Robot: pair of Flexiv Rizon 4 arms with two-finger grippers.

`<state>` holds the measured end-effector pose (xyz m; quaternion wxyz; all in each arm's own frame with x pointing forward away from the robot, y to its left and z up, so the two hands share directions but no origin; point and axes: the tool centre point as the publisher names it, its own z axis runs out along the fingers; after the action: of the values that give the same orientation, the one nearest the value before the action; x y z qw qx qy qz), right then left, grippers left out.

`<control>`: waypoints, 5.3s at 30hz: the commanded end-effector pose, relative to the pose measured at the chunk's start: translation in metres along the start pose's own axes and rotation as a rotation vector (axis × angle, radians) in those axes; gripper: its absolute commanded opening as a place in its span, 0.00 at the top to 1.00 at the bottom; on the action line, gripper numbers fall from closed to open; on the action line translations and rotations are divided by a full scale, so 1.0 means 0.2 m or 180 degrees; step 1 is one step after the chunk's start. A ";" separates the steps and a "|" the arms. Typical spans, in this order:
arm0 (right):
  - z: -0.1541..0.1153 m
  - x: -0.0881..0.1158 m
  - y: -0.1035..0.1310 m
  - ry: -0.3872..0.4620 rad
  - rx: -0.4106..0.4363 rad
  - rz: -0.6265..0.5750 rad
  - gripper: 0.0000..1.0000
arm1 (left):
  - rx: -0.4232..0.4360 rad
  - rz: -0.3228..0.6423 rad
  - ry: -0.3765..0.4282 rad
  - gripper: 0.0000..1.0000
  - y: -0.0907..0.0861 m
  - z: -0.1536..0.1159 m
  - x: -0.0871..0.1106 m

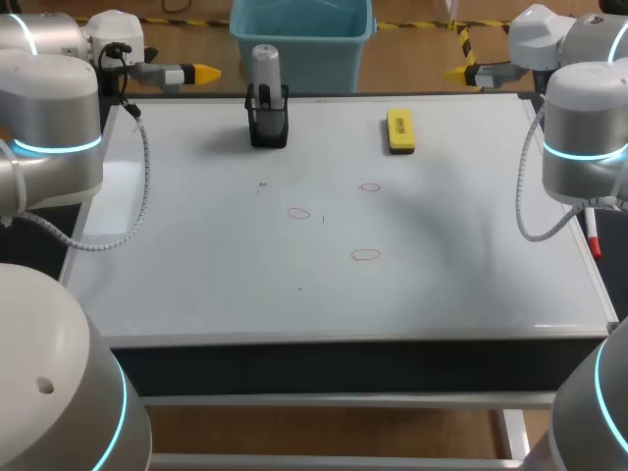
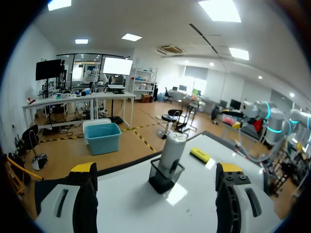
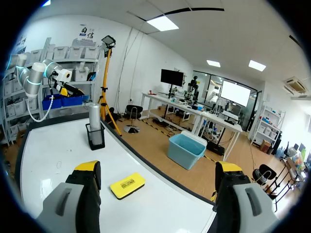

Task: Pick up the inspection probe, press it on each red-marked spot on the whiteboard one by one, put down the probe, pick up the eraser, and wipe off all the red marks.

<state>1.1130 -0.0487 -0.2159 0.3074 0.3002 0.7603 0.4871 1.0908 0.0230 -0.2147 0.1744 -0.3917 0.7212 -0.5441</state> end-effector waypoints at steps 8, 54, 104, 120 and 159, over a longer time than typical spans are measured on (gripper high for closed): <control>0.00 0.00 0.00 0.0004 0.0001 0.0000 0.00 | 0.0017 0.0002 0.0001 0.00 0.01 0.00 0.00; 0.00 0.00 0.00 0.0004 0.0001 0.0000 0.00 | 0.0017 0.0002 0.0001 0.00 0.01 0.00 0.00; 0.00 0.00 0.00 0.0004 0.0001 0.0000 0.00 | 0.0180 0.1082 0.2047 0.00 0.07 0.50 0.14; 0.00 0.00 0.00 0.0004 0.0001 0.0000 0.00 | 0.0491 0.1169 0.2586 0.00 0.07 0.75 0.22; 0.00 0.00 0.00 0.0004 0.0001 0.0000 0.00 | 0.0775 0.0923 0.2287 0.00 0.09 0.85 0.38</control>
<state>1.1131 -0.0487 -0.2159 0.3074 0.3003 0.7603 0.4871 1.1485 -0.1439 -0.2776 0.0343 -0.0505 0.7141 -0.6974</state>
